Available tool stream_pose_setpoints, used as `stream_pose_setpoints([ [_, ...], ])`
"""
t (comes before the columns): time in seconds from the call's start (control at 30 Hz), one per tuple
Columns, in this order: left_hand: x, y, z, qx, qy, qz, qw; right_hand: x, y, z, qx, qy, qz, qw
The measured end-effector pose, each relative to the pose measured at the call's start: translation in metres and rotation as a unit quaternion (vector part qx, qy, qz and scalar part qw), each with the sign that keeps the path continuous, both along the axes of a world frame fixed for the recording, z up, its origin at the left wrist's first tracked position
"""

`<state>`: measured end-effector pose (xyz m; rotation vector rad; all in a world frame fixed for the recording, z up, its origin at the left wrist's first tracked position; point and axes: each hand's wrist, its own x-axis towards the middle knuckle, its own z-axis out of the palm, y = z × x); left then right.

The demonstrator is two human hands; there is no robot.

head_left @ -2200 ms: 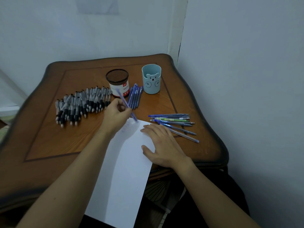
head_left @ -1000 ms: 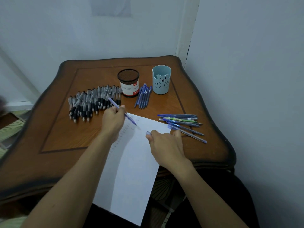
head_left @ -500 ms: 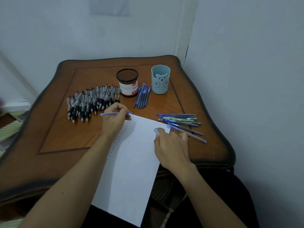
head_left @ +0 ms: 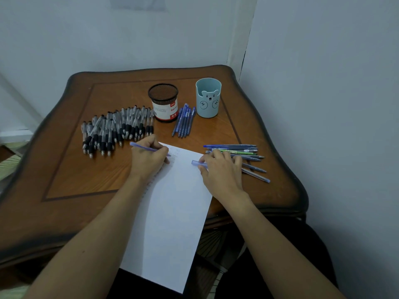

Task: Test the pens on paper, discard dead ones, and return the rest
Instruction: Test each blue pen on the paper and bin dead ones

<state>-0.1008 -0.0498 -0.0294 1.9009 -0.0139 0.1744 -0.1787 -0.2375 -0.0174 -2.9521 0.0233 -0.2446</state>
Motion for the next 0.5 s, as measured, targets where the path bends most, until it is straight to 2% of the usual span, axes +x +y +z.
stream_pose_setpoints([
  [0.23,0.006,0.006,-0.007,0.037,-0.012,0.011,0.999,0.009,0.005,-0.006,0.032,-0.029,-0.014,0.999],
  [0.3,0.007,0.006,-0.009,0.044,-0.014,0.008,0.999,0.005,0.008,-0.008,0.073,-0.051,0.034,0.995],
  [0.4,0.009,0.006,-0.011,0.050,-0.015,0.003,0.999,-0.011,0.005,-0.016,0.101,-0.019,0.174,0.979],
  [0.5,0.009,0.005,-0.012,0.057,-0.023,-0.001,0.998,-0.017,-0.001,-0.023,0.112,0.013,0.213,0.971],
])
